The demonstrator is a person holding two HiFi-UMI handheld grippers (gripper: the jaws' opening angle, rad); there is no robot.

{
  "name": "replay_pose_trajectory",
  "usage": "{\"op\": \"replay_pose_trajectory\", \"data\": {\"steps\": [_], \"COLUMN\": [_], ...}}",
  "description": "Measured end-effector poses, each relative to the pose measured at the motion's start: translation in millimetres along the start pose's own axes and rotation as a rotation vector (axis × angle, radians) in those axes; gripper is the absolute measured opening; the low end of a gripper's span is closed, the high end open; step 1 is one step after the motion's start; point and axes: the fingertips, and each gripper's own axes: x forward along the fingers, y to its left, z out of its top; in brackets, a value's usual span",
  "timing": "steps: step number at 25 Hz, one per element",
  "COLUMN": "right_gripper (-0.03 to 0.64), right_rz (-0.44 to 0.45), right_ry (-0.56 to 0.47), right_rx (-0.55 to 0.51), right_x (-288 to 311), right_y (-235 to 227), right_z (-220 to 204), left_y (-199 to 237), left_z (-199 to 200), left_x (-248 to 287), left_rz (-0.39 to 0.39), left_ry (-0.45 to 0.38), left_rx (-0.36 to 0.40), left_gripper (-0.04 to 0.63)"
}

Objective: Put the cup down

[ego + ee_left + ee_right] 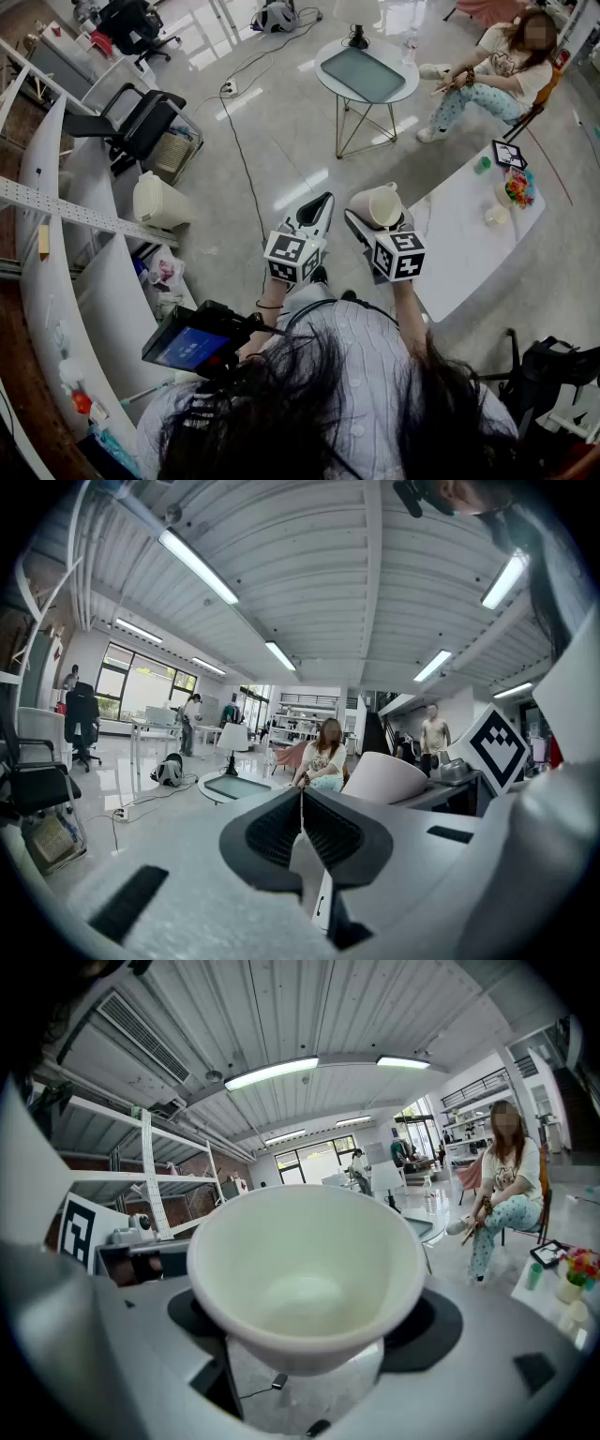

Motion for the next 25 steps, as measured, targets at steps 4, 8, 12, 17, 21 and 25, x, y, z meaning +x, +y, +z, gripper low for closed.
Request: {"op": "replay_pose_trajectory", "data": {"steps": [4,8,12,17,21,25], "right_gripper": [0.433,0.433,0.433,0.433,0.433,0.433], "right_rz": [-0.007,-0.015,-0.007,0.006,-0.004,-0.016], "right_ry": [0.003,0.011,-0.002,-0.018,-0.003,0.009], "right_rx": [0.002,0.001,0.012,0.04,0.038,0.053], "right_x": [7,13,21,29,39,49], "right_y": [10,13,16,22,24,23], "right_z": [-2,-2,2,3,2,1], "left_y": [12,21,29,38,48,57], "left_z": [-4,-4,-3,-5,-8,-10], "left_x": [-5,-7,-6,-5,-4,0], "left_rz": [-0.002,-0.003,-0.006,-0.017,-0.025,-0.041], "left_ry": [0.017,0.015,0.016,0.023,0.031,0.043], "left_rx": [-0.009,-0.027,-0.028,-0.035,-0.042,-0.045], "left_gripper": [0.017,0.017,0.017,0.017,0.017,0.017]}}
